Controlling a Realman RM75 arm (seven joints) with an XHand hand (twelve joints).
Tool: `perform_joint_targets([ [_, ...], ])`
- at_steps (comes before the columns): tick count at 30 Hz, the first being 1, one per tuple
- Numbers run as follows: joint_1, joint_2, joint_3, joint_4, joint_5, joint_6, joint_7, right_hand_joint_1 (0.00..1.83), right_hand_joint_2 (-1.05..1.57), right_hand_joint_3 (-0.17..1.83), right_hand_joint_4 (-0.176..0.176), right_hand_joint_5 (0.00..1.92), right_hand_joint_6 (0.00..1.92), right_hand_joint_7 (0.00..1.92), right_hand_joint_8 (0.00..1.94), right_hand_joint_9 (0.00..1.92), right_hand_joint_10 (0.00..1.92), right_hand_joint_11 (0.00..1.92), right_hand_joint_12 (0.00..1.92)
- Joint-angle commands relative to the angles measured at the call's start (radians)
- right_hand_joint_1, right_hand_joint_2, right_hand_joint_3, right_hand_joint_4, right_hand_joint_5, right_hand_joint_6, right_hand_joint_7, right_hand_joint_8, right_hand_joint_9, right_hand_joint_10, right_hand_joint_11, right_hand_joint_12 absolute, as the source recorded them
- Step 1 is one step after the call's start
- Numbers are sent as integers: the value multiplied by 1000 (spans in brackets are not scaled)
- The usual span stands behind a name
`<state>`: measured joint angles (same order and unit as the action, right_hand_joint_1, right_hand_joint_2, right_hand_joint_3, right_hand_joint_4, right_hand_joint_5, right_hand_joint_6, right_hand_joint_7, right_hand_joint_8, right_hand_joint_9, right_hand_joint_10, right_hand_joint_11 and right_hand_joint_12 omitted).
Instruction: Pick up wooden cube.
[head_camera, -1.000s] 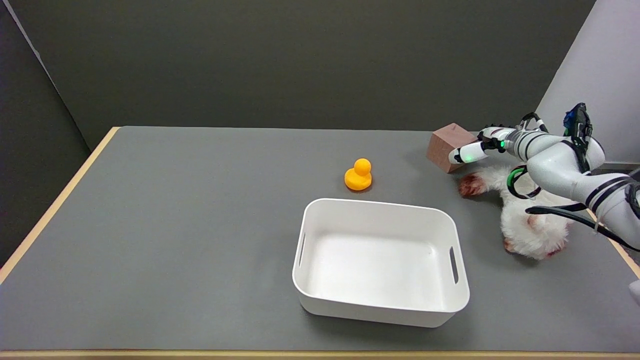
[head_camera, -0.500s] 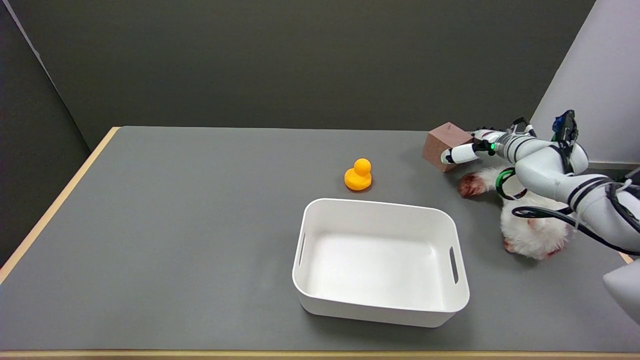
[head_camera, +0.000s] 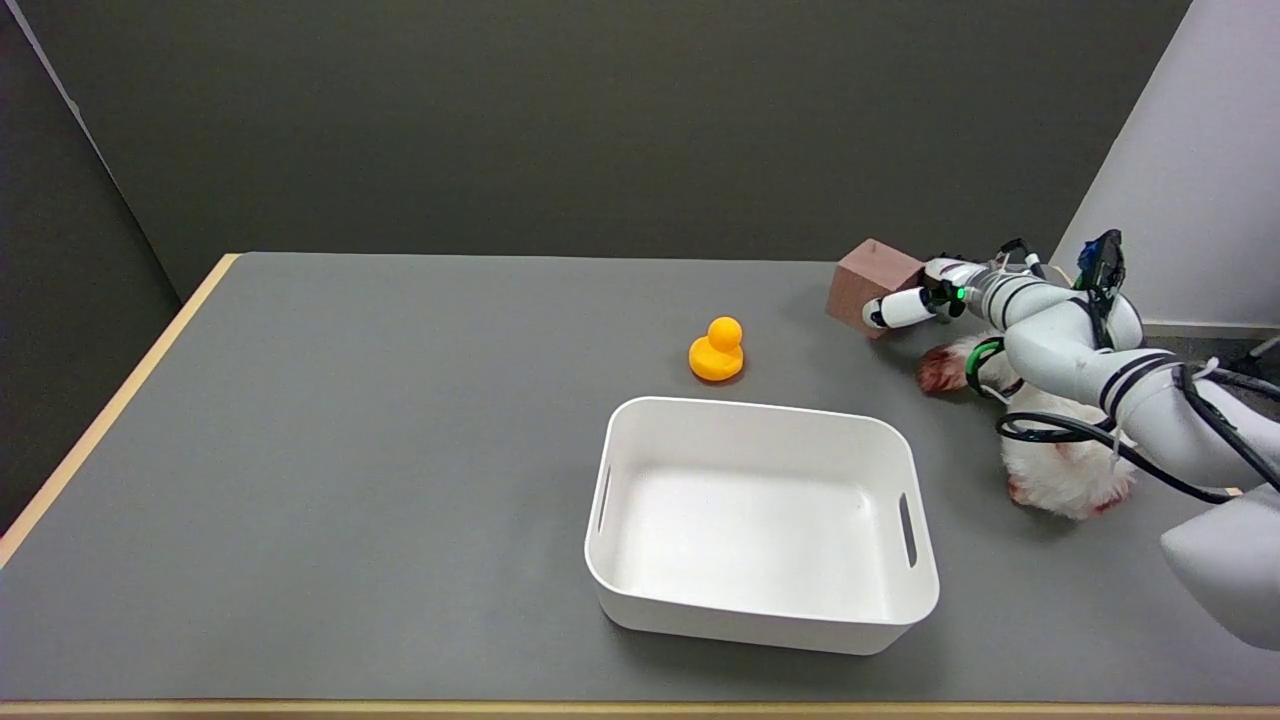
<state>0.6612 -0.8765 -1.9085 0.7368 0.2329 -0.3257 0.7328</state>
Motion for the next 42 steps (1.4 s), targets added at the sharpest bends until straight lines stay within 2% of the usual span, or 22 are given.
perform_joint_targets([
  [1, 31, -38, -17, -81, 0, 107, -5, 591, 766, 829, -154, 345, 883, 575, 897, 475, 1131, 382, 1588],
  [3, 28, -38, -17, -83, 0, 116, -5, 633, 788, 826, -167, 389, 1092, 551, 1187, 552, 1199, 449, 1631],
  [5, 27, -38, -17, -85, 0, 121, -5, 672, 799, 843, -171, 420, 1197, 513, 1412, 610, 1242, 454, 1689],
  [7, 26, -38, -17, -88, 0, 128, -5, 710, 834, 815, -175, 443, 1288, 507, 1523, 668, 1298, 412, 1767],
  [9, 26, -38, -17, -88, 0, 131, -5, 729, 845, 813, -176, 456, 1332, 491, 1594, 698, 1331, 364, 1829],
  [11, 26, -38, -17, -91, 0, 136, -5, 940, 1129, 439, -149, 563, 1602, 467, 1681, 731, 1372, 298, 1897],
  [12, 26, -38, -17, -92, 0, 139, -5, 973, 1173, 382, -143, 581, 1645, 462, 1697, 738, 1380, 286, 1909],
  [17, 26, -38, -4, -100, 9, 142, -3, 966, 1165, 413, -140, 577, 1671, 496, 1749, 796, 1363, 288, 1919],
  [20, 25, -38, 5, -100, 10, 137, -5, 926, 1175, 403, -147, 524, 1650, 432, 1760, 773, 1366, 260, 1921],
  [22, 24, -37, 9, -99, 10, 133, -4, 684, 821, 844, -176, 396, 1159, 365, 1635, 664, 1377, 160, 1916],
  [24, 23, -36, 11, -100, 10, 133, -2, 598, 798, 814, -176, 278, 713, 462, 1161, 542, 1251, 193, 1782],
  [25, 22, -36, 12, -100, 10, 133, -1, 559, 780, 806, -176, 239, 604, 473, 994, 492, 1207, 214, 1677],
  [26, 21, -36, 14, -100, 10, 133, -1, 525, 760, 803, -176, 211, 551, 468, 871, 450, 1175, 236, 1566],
  [29, 21, -36, 15, -100, 5, 135, 2, 453, 705, 777, -176, 93, 402, 296, 577, 250, 975, 133, 1346],
  [33, 21, -35, 15, -99, 3, 141, 2, 402, 649, 784, -176, -1, 296, 121, 400, 68, 782, 14, 1223],
  [35, 20, -35, 15, -94, 3, 141, 2, 359, 577, 855, -176, 2, 124, 9, 299, -1, 531, -1, 1094],
  [37, 18, -33, 17, -90, 3, 141, 2, 380, 567, 854, -176, -1, 93, -1, 182, -1, 399, -1, 1030],
  [42, 15, -28, 17, -77, 3, 144, 2, 378, 572, 872, -176, 8, 76, -1, 14, -1, 236, -1, 984],
])
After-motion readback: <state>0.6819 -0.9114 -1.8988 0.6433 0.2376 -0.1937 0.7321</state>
